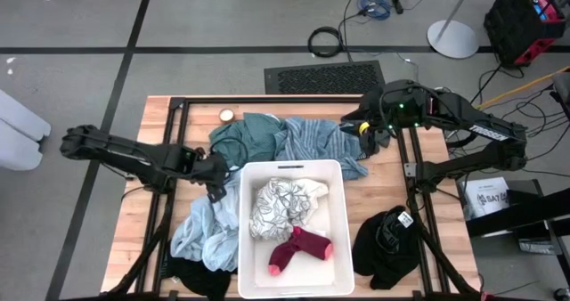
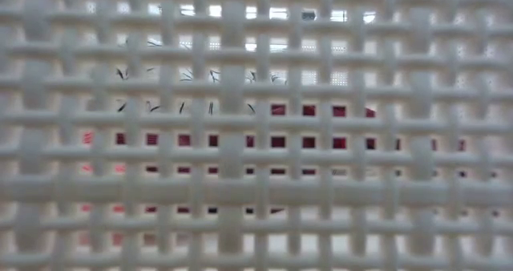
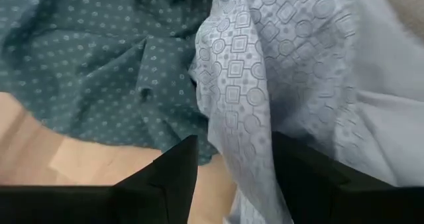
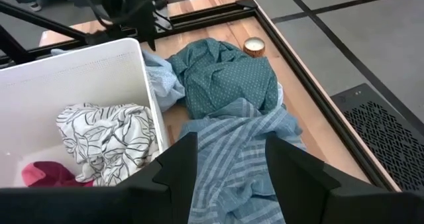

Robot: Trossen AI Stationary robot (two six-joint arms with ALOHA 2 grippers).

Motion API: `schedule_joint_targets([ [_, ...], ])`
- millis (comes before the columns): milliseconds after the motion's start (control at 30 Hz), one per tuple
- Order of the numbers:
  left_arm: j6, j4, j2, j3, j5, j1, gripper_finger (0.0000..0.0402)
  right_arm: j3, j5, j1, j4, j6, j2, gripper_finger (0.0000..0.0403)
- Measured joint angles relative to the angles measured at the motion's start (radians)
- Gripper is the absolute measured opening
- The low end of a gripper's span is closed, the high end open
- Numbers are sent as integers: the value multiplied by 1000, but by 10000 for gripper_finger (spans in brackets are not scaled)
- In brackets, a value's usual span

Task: Sort clothes
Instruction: Put the light blue polo shirt into the white laundry bin

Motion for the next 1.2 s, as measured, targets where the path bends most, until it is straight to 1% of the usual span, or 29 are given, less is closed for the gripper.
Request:
schedule_joint_targets([
  [100,53,51,1,-33,1,21,196,0,1,0,15,0,0,164],
  [167,105,77,3,-38,0,30,182,0,2,0,18,0,0,164],
  [233,155,99,2,-38,-2,30,145,0,3,0,23,0,0,164],
  [367,225,118,2,-20,-8,29,26,0,2,0,22,0,0,164],
  [400,228,119,2,-11,-18,29,16,0,3,0,22,0,0,164],
  [533,272,110,-3,59,-60,29,6,0,2,0,42,0,0,164],
  [633,334,115,-18,163,-120,28,5,0,2,0,76,-12,0,164],
  [767,444,142,-26,327,-283,28,3,0,-1,0,142,-76,0,164],
  [833,522,208,-26,409,-367,28,3,0,-17,0,184,-129,0,164],
  [900,621,302,-26,483,-416,28,3,0,-73,0,226,-203,0,164],
  [1033,823,533,-26,591,-420,28,2,0,-178,0,307,-331,0,164],
  [1133,916,669,-26,655,-377,28,1,0,-212,0,361,-386,0,164],
  [1200,958,748,-25,688,-341,29,1,0,-213,0,386,-414,0,164],
])
